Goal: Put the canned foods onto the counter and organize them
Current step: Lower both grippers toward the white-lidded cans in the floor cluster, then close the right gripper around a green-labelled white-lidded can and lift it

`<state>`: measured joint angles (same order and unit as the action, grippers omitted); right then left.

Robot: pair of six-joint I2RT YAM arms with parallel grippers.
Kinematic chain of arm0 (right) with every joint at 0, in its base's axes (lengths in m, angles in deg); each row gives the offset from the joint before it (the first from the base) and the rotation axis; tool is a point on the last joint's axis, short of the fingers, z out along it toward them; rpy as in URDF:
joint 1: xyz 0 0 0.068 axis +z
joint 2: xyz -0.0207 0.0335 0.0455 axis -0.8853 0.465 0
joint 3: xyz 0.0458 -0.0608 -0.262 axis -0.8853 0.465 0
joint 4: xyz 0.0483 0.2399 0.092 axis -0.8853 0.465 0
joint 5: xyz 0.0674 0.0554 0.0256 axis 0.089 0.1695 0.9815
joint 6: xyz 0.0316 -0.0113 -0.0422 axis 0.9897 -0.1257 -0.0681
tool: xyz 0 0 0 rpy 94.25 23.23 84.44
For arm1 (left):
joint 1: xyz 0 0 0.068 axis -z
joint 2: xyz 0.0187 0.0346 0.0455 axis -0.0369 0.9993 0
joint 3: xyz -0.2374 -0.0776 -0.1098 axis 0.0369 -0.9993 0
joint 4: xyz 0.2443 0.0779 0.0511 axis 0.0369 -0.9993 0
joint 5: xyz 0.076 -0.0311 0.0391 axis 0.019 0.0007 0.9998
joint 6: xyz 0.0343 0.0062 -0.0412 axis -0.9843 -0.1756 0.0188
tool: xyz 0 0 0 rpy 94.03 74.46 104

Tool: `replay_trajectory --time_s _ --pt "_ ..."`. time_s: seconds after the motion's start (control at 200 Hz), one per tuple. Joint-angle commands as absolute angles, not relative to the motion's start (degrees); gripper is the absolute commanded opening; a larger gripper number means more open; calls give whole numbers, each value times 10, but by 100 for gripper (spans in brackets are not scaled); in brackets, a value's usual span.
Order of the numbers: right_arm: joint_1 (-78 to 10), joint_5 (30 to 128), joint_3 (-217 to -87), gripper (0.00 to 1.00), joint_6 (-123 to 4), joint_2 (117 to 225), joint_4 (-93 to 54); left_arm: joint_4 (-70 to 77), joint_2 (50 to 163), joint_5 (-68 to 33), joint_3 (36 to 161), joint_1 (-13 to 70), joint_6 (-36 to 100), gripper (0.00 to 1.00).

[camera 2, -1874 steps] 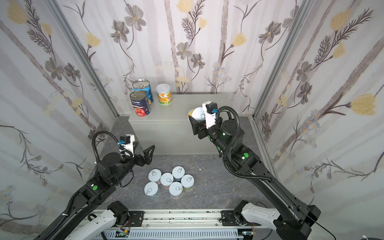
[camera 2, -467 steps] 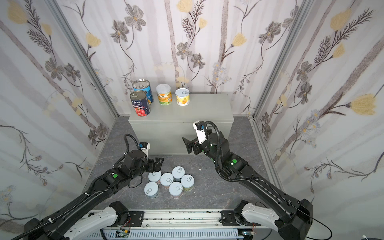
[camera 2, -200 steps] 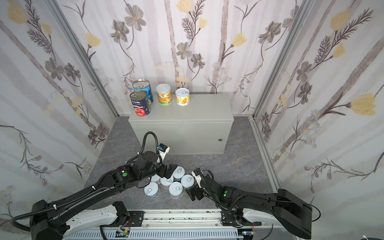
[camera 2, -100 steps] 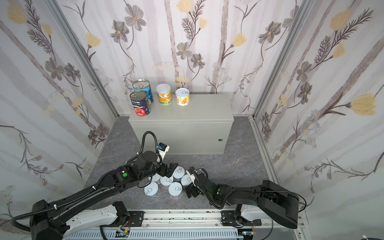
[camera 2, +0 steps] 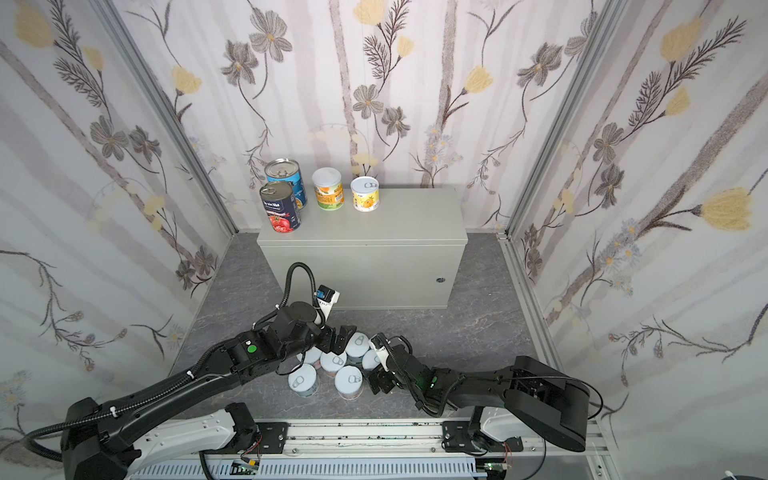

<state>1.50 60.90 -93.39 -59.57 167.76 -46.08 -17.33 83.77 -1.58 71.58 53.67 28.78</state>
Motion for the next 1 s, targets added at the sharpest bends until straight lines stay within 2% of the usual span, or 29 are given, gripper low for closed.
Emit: replay_trajectory --time_s 0.0,0.37,0.475,0.655,0.809,0.994 --pt "16 599 -931 93 -586 1687 -492 -156 841 -11 720 536 286 100" --pt "16 598 -924 83 -580 1710 -528 -158 853 -11 723 535 286 100" --pt "17 593 -922 77 -575 1707 -529 -160 851 -12 722 536 286 100" --pt "17 559 -893 66 -567 1658 -527 -179 859 -92 724 537 247 100" --pt "17 513 -884 65 -567 1604 -482 -198 882 -134 736 540 224 100" --pt "17 470 -886 65 -565 1559 -437 -182 892 -128 740 546 209 100"
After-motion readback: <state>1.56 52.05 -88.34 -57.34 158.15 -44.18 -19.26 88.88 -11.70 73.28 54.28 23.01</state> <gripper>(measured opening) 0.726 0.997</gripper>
